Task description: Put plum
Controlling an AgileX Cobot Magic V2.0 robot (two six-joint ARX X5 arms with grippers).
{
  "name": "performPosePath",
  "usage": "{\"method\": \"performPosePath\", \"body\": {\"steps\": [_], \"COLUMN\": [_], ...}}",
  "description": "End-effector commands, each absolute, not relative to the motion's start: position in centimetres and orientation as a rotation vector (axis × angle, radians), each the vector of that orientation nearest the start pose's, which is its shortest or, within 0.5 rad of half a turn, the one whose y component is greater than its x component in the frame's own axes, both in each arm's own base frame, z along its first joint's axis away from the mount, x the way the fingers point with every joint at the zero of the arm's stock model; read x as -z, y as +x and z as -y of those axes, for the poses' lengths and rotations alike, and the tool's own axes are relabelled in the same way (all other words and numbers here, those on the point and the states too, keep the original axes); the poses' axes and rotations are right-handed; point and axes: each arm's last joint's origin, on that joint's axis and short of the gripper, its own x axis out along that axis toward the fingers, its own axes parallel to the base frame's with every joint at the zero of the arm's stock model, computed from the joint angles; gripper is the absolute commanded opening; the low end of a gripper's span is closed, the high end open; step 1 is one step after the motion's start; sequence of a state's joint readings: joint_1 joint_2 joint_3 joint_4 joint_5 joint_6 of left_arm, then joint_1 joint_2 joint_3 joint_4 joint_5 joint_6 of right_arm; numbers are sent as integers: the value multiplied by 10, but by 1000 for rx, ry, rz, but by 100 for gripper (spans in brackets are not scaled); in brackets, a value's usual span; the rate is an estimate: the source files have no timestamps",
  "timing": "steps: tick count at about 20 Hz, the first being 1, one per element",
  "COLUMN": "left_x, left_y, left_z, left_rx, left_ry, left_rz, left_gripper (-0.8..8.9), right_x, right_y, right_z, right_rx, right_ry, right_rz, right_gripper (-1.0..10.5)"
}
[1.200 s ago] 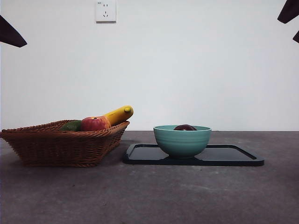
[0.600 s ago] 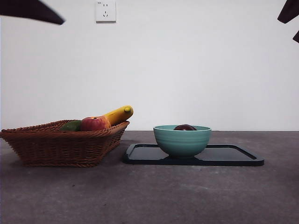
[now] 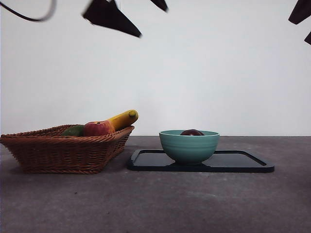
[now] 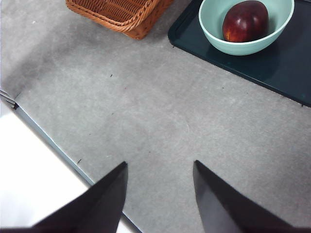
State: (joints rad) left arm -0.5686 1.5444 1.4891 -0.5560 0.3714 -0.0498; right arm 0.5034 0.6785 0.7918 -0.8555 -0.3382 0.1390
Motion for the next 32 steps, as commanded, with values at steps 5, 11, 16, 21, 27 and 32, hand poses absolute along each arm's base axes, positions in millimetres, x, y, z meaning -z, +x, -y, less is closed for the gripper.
{"method": "performPosePath", "body": {"steps": [5,11,16,21,27,32], "left_x": [-317,-263,-226,-208,-189,-187], "left_y": [334,355,360,361,362,360], "left_z": [244,277,296,305,309,311], "left_rx": [883,865,860,856,860,865], "left_ry": [103,169,243,277,303,309], "left_rz": [-700,-733,-766,-775,-817,-819], "left_gripper": [401,401,401,400,400,315], "right_x": [-295,-295,-295,-295,-295,-295], "right_y": [102,102,102,102,102,103], "right_z": [-68,-68,-68,-68,-68,-68], "right_rx": [-752,-752,-751,-751,-751,-753], "right_ry": [71,71,71,71,71,72], "right_rz": [-808,-808,-809,-809,-808,-800], "right_gripper": [215,215,215,215,215,215]}}
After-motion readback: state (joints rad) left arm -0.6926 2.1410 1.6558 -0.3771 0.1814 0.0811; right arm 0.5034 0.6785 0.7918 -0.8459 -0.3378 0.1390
